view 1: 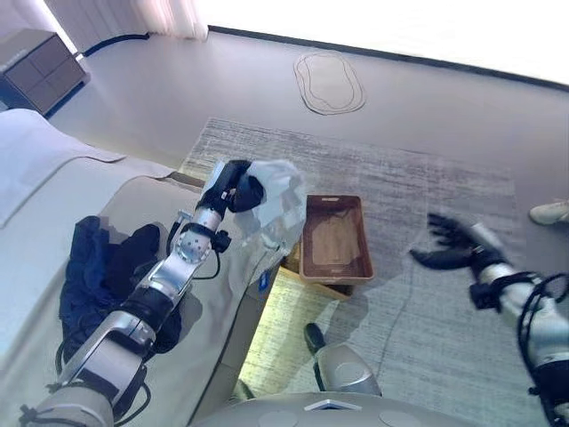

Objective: Pick up the clothes from the bed and place them into the basket

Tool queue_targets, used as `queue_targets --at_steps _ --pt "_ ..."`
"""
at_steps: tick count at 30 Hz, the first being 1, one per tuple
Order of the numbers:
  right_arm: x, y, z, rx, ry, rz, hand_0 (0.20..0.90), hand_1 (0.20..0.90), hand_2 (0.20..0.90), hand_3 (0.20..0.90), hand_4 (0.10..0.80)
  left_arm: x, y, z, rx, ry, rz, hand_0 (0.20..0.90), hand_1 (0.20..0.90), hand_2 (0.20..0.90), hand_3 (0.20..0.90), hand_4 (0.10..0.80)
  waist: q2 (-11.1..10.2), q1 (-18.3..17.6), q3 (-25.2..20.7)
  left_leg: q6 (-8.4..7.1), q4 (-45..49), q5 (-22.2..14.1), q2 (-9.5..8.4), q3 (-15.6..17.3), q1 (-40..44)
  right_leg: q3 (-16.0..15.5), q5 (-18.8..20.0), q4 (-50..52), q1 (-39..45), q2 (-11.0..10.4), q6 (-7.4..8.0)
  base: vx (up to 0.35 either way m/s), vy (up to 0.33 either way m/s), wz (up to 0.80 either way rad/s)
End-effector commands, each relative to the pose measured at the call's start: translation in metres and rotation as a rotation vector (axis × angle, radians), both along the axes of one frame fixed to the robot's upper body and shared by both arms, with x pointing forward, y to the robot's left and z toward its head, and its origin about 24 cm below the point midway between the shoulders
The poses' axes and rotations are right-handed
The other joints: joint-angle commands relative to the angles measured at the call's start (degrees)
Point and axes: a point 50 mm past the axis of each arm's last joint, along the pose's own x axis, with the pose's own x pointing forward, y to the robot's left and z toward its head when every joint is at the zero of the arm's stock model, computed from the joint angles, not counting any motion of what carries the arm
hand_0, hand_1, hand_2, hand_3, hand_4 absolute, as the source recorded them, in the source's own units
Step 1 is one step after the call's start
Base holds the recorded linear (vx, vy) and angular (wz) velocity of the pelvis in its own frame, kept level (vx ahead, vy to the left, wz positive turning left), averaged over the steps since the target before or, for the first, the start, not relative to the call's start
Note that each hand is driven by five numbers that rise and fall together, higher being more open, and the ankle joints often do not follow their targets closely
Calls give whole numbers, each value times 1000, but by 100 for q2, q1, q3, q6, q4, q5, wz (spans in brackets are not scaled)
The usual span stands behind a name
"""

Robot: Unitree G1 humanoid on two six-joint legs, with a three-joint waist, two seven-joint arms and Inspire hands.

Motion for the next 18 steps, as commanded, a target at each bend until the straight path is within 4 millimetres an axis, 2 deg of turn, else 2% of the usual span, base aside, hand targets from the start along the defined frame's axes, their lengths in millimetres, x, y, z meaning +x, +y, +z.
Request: queue_targets --at_steps 1,4,9,15,18 --pt "39 22 64 8 -383 140 900 900 900 900 800 7 -22 70 -92 -257 -109 300 300 300 200 100 -469 45 -221 219 551 -630 -199 -450 -151 -515 -278 -202 532 -196 -17 -32 37 1" --pt "41 46 63 37 -425 255 900 900 900 900 800 1 -38 92 -109 -311 -201 300 300 300 200 100 -356 129 -227 191 465 -571 -263 -561 -201 -609 -312 -182 504 -226 -24 -68 38 5" --pt "47 61 74 -16 -510 284 900 900 900 900 800 -8 -52 115 -114 -354 -304 300 300 300 200 100 -254 238 -240 161 380 -507 -326 -690 -236 -774 -341 -203 549 -284 -10 -47 21 16" --pt "58 79 83 15 -608 180 900 900 900 900 800 -24 -65 130 -161 -370 -449 300 300 300 200 100 -106 450 -289 153 327 -464 -404 -823 -255 -952 -312 -333 657 -359 5 -25 47 12" --pt "63 86 79 75 -623 68 900 900 900 900 800 -34 -72 136 -187 -375 -527 300 300 300 200 100 -38 575 -310 161 285 -441 -440 -913 -263 -1007 -312 -386 727 -382 12 -12 56 10"
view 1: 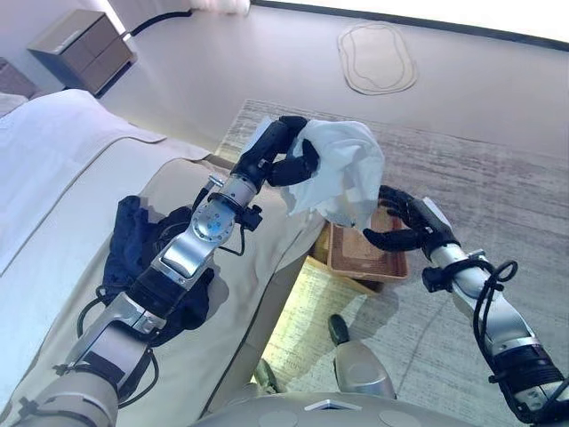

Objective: Pick up the clothes from the bed and place them into the basket

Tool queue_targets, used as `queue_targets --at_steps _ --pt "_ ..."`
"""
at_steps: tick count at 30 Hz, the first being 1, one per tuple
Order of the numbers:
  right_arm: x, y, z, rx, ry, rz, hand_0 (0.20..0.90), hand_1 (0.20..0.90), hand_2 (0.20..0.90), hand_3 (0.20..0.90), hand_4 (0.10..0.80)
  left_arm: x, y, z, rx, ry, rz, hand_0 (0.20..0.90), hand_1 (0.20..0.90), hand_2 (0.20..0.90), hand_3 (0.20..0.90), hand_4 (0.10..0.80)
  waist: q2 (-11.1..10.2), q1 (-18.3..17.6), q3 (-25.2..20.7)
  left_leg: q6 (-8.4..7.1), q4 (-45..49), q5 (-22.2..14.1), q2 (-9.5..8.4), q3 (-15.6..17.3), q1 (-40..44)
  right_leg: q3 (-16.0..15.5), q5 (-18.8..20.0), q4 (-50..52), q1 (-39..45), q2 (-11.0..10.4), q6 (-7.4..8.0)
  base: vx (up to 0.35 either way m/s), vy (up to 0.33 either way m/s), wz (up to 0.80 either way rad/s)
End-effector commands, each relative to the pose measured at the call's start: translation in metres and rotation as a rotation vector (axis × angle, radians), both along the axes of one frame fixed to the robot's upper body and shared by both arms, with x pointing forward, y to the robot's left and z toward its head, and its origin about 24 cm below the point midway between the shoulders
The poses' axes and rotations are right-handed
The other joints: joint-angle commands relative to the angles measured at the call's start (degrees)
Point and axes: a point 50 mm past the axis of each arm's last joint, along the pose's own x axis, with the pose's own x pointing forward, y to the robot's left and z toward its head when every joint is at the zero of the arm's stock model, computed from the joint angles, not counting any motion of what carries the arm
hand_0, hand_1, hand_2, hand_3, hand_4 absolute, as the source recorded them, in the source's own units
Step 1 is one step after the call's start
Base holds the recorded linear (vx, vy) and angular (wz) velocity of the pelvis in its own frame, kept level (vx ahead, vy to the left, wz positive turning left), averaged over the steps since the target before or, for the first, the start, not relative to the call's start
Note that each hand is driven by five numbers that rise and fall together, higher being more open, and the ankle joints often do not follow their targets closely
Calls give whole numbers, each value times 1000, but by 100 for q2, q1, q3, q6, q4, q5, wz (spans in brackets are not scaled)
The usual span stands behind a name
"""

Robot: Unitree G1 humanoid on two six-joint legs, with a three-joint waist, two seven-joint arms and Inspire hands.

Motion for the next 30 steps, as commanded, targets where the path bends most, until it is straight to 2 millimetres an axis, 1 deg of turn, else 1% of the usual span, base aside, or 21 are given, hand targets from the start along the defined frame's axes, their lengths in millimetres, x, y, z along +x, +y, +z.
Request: queue_targets --at_steps 1,5,8,12,13,14,16,17,18,22,24,25,26,27,28,29,30 --pt "16 32 34 139 -230 -18 900 900 900 900 800 -16 -16 66 -121 -232 -176 300 300 300 200 100 -356 101 -530 57 282 -535 -369 -411 -135 -660 -311 -216 597 -202 17 -9 41 22" --pt "22 51 29 204 -211 -29 900 900 900 900 800 -25 -30 69 -132 -210 -272 300 300 300 200 100 -312 239 -541 60 145 -464 -401 -565 -130 -728 -313 -254 662 -214 19 -17 36 17" --pt "25 73 24 270 -149 32 900 900 900 900 800 -31 -40 65 -145 -156 -367 300 300 300 200 100 -325 349 -563 62 33 -407 -424 -690 -126 -776 -282 -323 720 -231 29 -9 25 27" --pt "25 94 21 386 -108 99 900 900 900 900 800 -34 -49 57 -159 -83 -444 300 300 300 200 100 -372 425 -569 67 -8 -386 -414 -741 -145 -838 -251 -356 739 -251 34 -9 9 16" --pt "25 98 21 413 -104 112 707 707 707 675 575 -35 -52 54 -157 -70 -452 300 300 300 200 100 -381 440 -566 69 -12 -385 -409 -738 -143 -857 -244 -361 744 -257 38 7 3 7" --pt "23 103 21 445 -103 129 542 542 542 483 383 -36 -54 48 -157 -47 -461 300 300 300 200 100 -398 456 -561 75 -17 -386 -406 -720 -134 -890 -229 -381 759 -267 47 8 7 7" --pt "20 110 23 479 -106 159 328 328 328 233 133 -36 -58 40 -155 -11 -457 300 300 300 200 100 -420 466 -554 88 -27 -390 -400 -687 -123 -932 -210 -406 768 -270 52 8 6 9" --pt "20 110 23 477 -111 161 328 328 328 233 133 -36 -58 39 -153 -6 -451 300 300 300 200 100 -424 467 -553 90 -31 -391 -398 -677 -120 -940 -206 -413 770 -270 54 6 6 11" --pt "19 111 25 470 -124 170 300 300 300 200 100 -35 -58 34 -149 8 -434 300 300 300 200 100 -433 461 -548 94 -46 -386 -391 -644 -107 -959 -192 -425 774 -270 61 3 6 9" --pt "19 109 36 467 -173 181 300 300 300 200 100 -27 -55 20 -132 49 -350 300 300 300 200 100 -464 445 -540 105 -51 -386 -363 -560 -106 -1028 -187 -431 781 -262 70 1 1 2" --pt "20 106 41 468 -200 171 300 300 300 200 100 -21 -51 13 -122 67 -282 300 300 300 200 100 -481 443 -536 102 -51 -368 -348 -518 -104 -1067 -191 -426 793 -257 70 0 0 0" --pt "21 101 46 464 -224 156 300 300 300 200 100 -14 -46 5 -100 94 -230 425 425 425 345 245 -494 445 -534 107 -51 -369 -343 -499 -101 -1091 -203 -424 806 -250 65 0 0 0" --pt "22 95 49 458 -244 137 300 300 300 200 100 -9 -41 -3 -70 117 -171 900 900 900 900 800 -503 445 -534 112 -51 -367 -338 -495 -100 -1097 -214 -413 806 -240 57 0 0 0" --pt "22 94 49 455 -249 131 300 300 300 200 100 -8 -40 -5 -62 121 -157 900 900 900 900 800 -504 446 -534 113 -51 -367 -338 -494 -99 -1097 -217 -410 806 -238 56 0 0 0" --pt "24 87 54 436 -271 105 300 300 300 200 100 -2 -34 -12 -40 134 -119 900 900 900 900 800 -509 443 -530 114 -51 -360 -331 -480 -93 -1098 -228 -393 803 -231 52 0 0 0" --pt "25 83 55 428 -279 89 300 300 300 200 100 0 -31 -13 -36 137 -100 900 900 900 900 800 -512 442 -526 115 -51 -355 -330 -477 -95 -1098 -230 -387 799 -230 48 0 0 0" --pt "27 73 58 408 -300 35 300 300 300 200 100 5 -23 -20 -18 145 -45 900 900 900 900 800 -519 445 -523 118 -51 -348 -332 -478 -99 -1086 -236 -385 796 -222 41 0 0 0"
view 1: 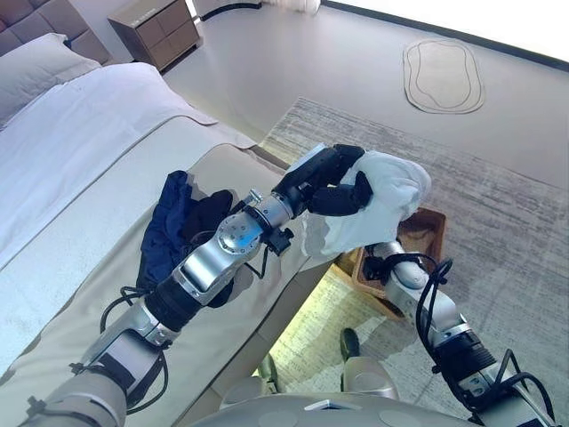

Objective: Pick up the clothes from the bed and place them into the basket

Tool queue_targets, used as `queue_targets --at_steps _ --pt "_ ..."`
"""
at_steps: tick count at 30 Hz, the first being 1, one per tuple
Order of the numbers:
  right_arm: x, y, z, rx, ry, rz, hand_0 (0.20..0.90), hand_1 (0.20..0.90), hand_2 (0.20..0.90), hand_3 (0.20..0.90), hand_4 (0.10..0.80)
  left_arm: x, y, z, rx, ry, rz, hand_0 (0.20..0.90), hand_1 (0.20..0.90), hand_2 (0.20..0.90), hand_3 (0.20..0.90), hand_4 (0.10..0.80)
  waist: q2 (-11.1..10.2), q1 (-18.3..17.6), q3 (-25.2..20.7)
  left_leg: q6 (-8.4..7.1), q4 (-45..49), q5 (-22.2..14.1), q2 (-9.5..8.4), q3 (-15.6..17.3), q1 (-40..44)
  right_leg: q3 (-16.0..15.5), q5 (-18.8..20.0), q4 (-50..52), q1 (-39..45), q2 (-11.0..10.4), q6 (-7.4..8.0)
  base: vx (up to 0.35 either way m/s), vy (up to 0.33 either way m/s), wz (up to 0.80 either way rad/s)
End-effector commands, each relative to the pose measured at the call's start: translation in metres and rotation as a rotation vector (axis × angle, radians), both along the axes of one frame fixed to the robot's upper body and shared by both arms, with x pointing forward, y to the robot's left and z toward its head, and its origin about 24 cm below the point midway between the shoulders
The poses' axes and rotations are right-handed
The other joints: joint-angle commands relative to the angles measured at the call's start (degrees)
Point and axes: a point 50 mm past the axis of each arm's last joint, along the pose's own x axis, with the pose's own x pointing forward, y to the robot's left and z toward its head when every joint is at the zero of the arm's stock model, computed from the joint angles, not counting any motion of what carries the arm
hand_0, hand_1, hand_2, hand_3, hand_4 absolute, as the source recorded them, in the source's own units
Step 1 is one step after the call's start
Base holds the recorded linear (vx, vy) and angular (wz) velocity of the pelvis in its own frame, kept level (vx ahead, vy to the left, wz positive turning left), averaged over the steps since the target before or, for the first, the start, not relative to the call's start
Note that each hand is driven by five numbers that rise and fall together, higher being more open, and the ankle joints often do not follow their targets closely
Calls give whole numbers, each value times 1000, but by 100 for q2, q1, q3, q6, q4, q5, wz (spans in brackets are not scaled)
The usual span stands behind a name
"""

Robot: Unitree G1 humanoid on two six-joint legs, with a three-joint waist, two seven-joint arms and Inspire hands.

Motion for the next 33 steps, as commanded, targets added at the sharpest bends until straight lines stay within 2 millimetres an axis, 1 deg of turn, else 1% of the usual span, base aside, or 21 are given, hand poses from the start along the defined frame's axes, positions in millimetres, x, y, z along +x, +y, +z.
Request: queue_targets --at_steps 1,2,3,4,6,7,8,11,12,13,14,16,18,19,22,24,26,30,31,32,33 --pt "17 -6 71 26 -366 -88 300 300 300 200 100 22 26 5 26 -91 180 900 900 900 900 800 -505 -20 -502 119 4 -342 -250 40 -142 -521 -383 21 265 -86 -12 0 0 0" --pt "17 -9 71 7 -370 -103 300 300 300 200 100 23 27 4 32 -93 188 900 900 900 900 800 -505 -19 -501 119 6 -341 -249 39 -143 -518 -384 23 265 -85 -13 30 -18 0" --pt "19 -26 73 -109 -381 -193 300 300 300 200 100 26 36 0 88 -117 240 900 900 900 900 800 -496 -12 -488 115 16 -339 -240 35 -147 -515 -389 33 261 -80 -17 0 0 0" --pt "20 -30 74 -139 -384 -215 300 300 300 200 100 26 39 -2 105 -121 251 900 900 900 900 800 -493 -11 -484 114 17 -338 -238 32 -148 -514 -390 34 262 -80 -18 0 0 0" --pt "21 -47 80 -239 -393 -297 300 300 300 200 100 29 49 -6 154 -131 295 900 900 900 900 800 -481 -6 -456 112 25 -329 -236 14 -161 -501 -388 39 256 -74 -25 0 0 0" --pt "21 -64 87 -297 -398 -359 300 300 300 200 100 29 63 -12 186 -108 339 900 900 900 900 800 -473 18 -416 109 37 -323 -230 -7 -184 -506 -402 60 243 -76 -36 0 0 0" --pt "20 -74 89 -320 -397 -386 300 300 300 200 100 29 72 -18 199 -85 366 900 900 900 900 800 -466 39 -385 105 50 -319 -230 -28 -204 -504 -410 83 228 -76 -42 0 0 0" --pt "18 -86 94 -349 -401 -418 300 300 300 200 100 25 86 -31 217 -43 407 900 900 900 900 800 -458 70 -338 101 67 -305 -230 -57 -229 -526 -416 110 216 -87 -49 0 0 0" --pt "16 -95 97 -381 -403 -445 300 300 300 200 100 20 98 -44 236 -4 441 900 900 900 900 800 -458 113 -302 92 82 -303 -237 -83 -251 -549 -422 121 211 -100 -51 0 0 0" --pt "15 -99 97 -392 -401 -454 300 300 300 200 100 18 104 -50 246 13 456 900 900 900 900 800 -455 132 -294 89 84 -302 -238 -95 -259 -566 -424 122 211 -106 -51 0 0 0" --pt "13 -108 98 -423 -385 -469 300 300 300 200 100 11 117 -64 259 61 500 900 900 900 900 800 -456 190 -271 77 99 -295 -236 -118 -281 -616 -426 132 210 -122 -56 -5 5 4" --pt "12 -112 98 -435 -377 -476 300 300 300 200 100 7 125 -72 262 94 527 900 900 900 900 800 -458 221 -263 74 104 -291 -237 -132 -298 -648 -426 132 208 -128 -58 -5 2 8" --pt "11 -118 97 -473 -345 -476 300 300 300 200 100 -2 140 -90 264 164 589 900 900 900 900 800 -459 285 -243 59 125 -286 -242 -161 -338 -701 -436 144 194 -141 -68 -3 3 15" --pt "11 -119 97 -478 -342 -478 300 300 300 200 100 -5 144 -95 260 182 603 900 900 900 900 800 -460 297 -237 56 128 -282 -241 -167 -346 -716 -440 150 191 -143 -72 2 3 12" --pt "12 -126 91 -561 -265 -469 300 300 300 200 100 -22 166 -125 273 299 713 900 900 900 900 800 -472 390 -170 38 184 -271 -238 -206 -419 -788 -471 205 162 -164 -97 -11 -5 10" --pt "12 -131 84 -589 -224 -470 300 300 300 200 100 -31 174 -138 288 337 759 900 900 900 900 800 -479 436 -136 31 187 -261 -233 -228 -443 -820 -486 234 139 -162 -107 -24 -21 10" --pt "13 -141 76 -641 -146 -480 300 300 300 200 100 -42 184 -154 295 395 819 900 900 900 900 800 -490 498 -80 15 199 -242 -227 -261 -492 -861 -496 263 108 -166 -119 -34 -35 14" --pt "14 -154 68 -684 -57 -513 300 300 300 200 100 -54 196 -169 288 460 897 900 900 900 900 800 -483 583 17 -4 200 -214 -227 -324 -576 -909 -514 305 46 -170 -138 -51 -42 12" --pt "16 -161 65 -710 -11 -533 387 387 387 302 202 -57 200 -172 282 471 932 900 900 900 900 800 -472 614 76 -16 217 -200 -230 -355 -641 -917 -524 343 -9 -179 -150 -84 -49 8" --pt "16 -166 63 -735 26 -546 721 721 721 691 591 -59 203 -175 282 480 952 900 900 900 900 800 -462 632 110 -21 226 -193 -237 -374 -684 -931 -533 369 -52 -185 -157 -118 -57 10" --pt "16 -174 61 -790 87 -566 869 869 869 864 764 -61 206 -177 270 498 971 900 900 900 900 800 -445 654 189 -32 237 -189 -240 -396 -718 -939 -555 411 -91 -195 -164 -130 -43 16"
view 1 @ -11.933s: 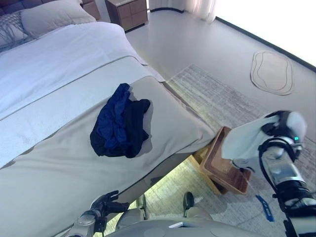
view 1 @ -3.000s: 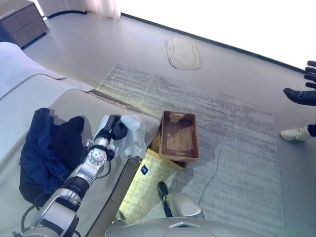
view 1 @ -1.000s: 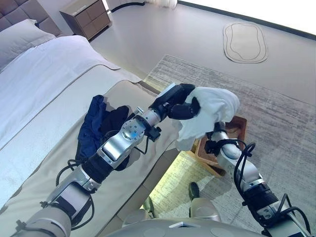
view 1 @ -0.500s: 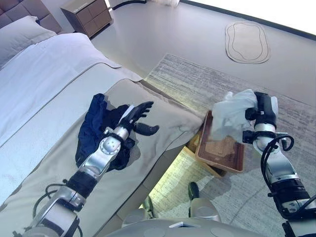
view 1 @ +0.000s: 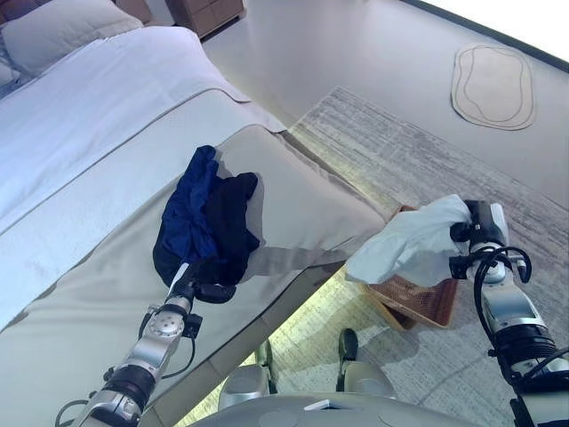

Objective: Pick up the clothes from the bed and place them into the basket

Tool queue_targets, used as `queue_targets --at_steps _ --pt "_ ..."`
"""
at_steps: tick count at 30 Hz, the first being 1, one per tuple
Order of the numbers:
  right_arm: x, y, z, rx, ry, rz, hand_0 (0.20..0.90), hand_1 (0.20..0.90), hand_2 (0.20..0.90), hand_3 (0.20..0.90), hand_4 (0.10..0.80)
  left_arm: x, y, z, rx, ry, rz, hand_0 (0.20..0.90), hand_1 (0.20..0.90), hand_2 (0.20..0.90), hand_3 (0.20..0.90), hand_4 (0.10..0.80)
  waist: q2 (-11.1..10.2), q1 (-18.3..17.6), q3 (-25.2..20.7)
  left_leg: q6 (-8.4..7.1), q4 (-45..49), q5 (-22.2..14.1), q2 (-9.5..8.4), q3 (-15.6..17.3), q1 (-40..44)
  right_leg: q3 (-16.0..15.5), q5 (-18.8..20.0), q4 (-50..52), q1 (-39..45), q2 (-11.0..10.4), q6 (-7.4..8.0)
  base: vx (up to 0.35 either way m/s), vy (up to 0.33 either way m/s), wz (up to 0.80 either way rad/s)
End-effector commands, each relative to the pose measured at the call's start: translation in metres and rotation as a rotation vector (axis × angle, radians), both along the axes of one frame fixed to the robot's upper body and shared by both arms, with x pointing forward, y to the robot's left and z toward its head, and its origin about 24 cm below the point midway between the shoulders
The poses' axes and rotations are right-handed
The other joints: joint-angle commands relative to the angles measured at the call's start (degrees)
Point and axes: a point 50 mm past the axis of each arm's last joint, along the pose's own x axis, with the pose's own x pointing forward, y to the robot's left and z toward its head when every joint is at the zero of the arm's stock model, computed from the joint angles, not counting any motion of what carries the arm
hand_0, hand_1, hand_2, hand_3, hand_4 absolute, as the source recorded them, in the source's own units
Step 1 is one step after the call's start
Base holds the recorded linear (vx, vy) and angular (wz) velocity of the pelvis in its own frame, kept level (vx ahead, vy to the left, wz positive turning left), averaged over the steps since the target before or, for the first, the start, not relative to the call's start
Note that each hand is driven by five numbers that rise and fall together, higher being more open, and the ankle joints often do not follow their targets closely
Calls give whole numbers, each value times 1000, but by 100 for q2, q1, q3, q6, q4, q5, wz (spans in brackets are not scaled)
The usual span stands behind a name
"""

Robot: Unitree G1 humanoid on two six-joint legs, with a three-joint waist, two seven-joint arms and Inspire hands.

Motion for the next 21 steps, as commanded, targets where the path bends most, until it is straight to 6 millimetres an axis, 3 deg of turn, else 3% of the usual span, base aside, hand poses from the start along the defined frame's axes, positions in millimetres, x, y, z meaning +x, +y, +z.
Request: queue_targets --at_steps 1,7,9,21 --pt "28 -28 66 -287 -51 -18 900 900 900 900 800 25 21 25 3 -176 116 900 900 900 900 800 -262 29 115 -28 231 -223 -208 -3 -420 -501 -604 642 -147 -89 -171 -134 -42 16" --pt "13 -77 66 -598 369 -137 900 900 900 900 800 20 29 16 -4 -125 170 900 900 900 900 800 -204 133 322 -49 156 -105 -234 -120 -532 -515 -567 627 -232 -60 -199 -92 -48 15" --pt "5 -88 63 -606 440 -166 900 900 900 900 800 20 31 15 5 -108 167 900 900 900 900 800 -199 154 308 -50 137 -66 -238 -149 -572 -523 -538 600 -247 -51 -200 -19 -51 16" --pt "-5 -103 79 -682 369 -264 900 900 900 900 800 7 33 0 36 12 111 900 900 900 900 800 -193 95 251 -24 125 -76 -258 -126 -642 -439 -514 600 -368 -21 -173 -8 -4 3"
